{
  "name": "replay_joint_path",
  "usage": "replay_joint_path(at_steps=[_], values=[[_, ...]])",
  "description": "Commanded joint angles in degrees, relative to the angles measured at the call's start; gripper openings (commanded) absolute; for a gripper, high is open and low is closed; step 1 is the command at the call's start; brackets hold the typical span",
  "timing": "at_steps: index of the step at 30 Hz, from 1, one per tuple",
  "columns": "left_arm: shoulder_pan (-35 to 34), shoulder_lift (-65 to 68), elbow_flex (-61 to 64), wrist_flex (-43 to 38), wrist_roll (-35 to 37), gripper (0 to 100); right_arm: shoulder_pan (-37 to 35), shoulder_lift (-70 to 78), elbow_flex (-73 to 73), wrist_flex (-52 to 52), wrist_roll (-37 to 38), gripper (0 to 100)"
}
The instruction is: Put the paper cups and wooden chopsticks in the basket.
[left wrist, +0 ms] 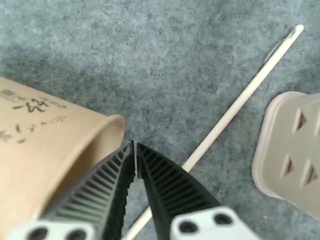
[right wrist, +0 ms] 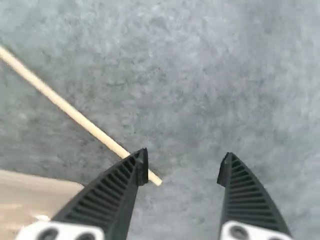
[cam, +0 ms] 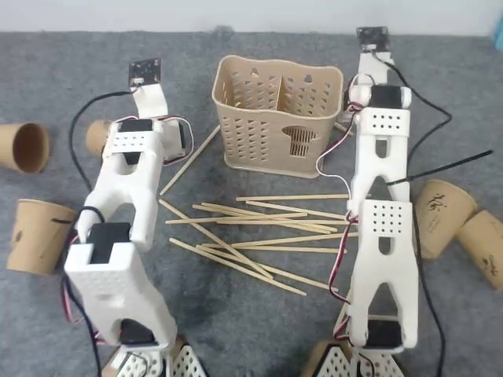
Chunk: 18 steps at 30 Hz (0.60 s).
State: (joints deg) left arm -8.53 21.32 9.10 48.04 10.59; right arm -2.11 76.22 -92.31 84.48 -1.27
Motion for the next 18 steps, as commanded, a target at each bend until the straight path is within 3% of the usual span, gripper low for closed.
replay_joint_path(at_steps=[1,4,11,18], values=[[-0.2,-1.0,-1.2,-0.9,-0.5,2,-1.4,-0.5,-1.8,2.0,-7.6,23.9],[-0.2,-1.0,-1.2,-0.9,-0.5,2,-2.0,0.0,-1.6,2.1,-7.6,23.8],[-0.2,-1.0,-1.2,-0.9,-0.5,2,-3.6,-0.6,-2.0,10.6,-18.1,23.7],[-0.2,-1.0,-1.2,-0.9,-0.5,2,-2.9,0.0,-1.9,7.1,-35.5,23.7]])
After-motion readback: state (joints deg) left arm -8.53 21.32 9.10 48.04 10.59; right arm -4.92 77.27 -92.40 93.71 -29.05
